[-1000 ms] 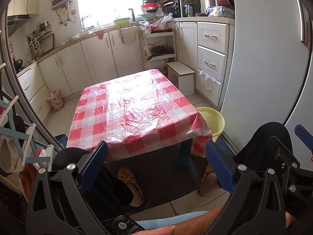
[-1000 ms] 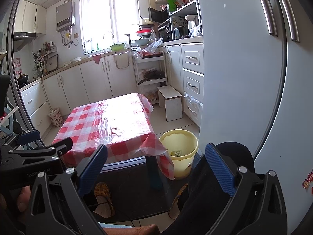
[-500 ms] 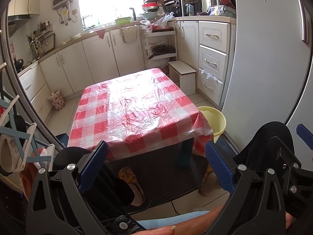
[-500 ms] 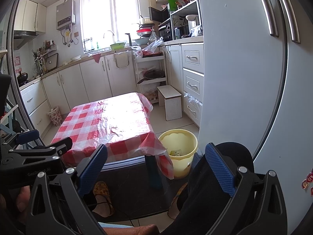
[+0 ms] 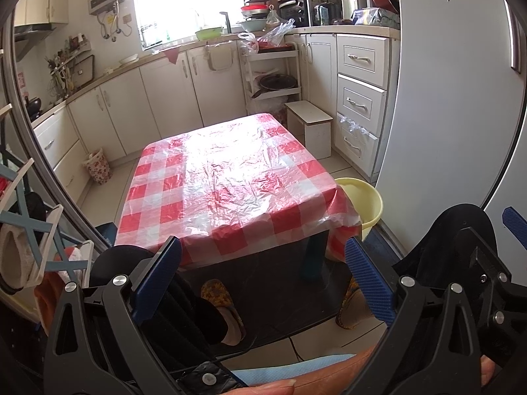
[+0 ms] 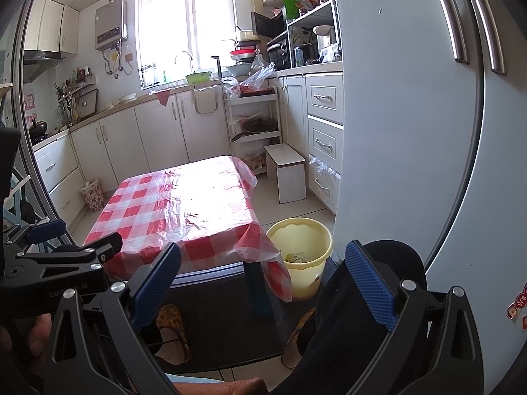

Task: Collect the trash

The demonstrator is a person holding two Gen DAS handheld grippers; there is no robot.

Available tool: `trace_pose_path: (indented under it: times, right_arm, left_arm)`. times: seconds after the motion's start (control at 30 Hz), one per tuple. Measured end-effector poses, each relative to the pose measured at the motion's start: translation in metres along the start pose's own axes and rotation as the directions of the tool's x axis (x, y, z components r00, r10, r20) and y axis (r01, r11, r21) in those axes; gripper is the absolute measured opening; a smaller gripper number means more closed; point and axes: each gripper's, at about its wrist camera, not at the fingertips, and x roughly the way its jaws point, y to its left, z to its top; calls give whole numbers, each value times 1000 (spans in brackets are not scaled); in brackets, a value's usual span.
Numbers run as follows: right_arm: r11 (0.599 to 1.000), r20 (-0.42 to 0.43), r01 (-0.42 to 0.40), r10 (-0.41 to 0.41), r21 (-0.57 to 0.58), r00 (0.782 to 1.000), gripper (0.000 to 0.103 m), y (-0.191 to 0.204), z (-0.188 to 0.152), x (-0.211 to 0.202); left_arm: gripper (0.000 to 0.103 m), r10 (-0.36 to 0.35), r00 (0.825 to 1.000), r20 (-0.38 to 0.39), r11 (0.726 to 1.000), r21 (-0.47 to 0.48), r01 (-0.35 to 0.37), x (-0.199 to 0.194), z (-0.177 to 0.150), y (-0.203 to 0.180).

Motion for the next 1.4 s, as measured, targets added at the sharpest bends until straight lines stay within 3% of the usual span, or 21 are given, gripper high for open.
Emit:
trace_pose_path:
  times: [1.4]
  right_arm:
    - [1000,1,-1,1,-3,1000,96,-4,2,1]
  left_arm:
    - [95,1,1000,1,1000,2,-1,-1,-1,4]
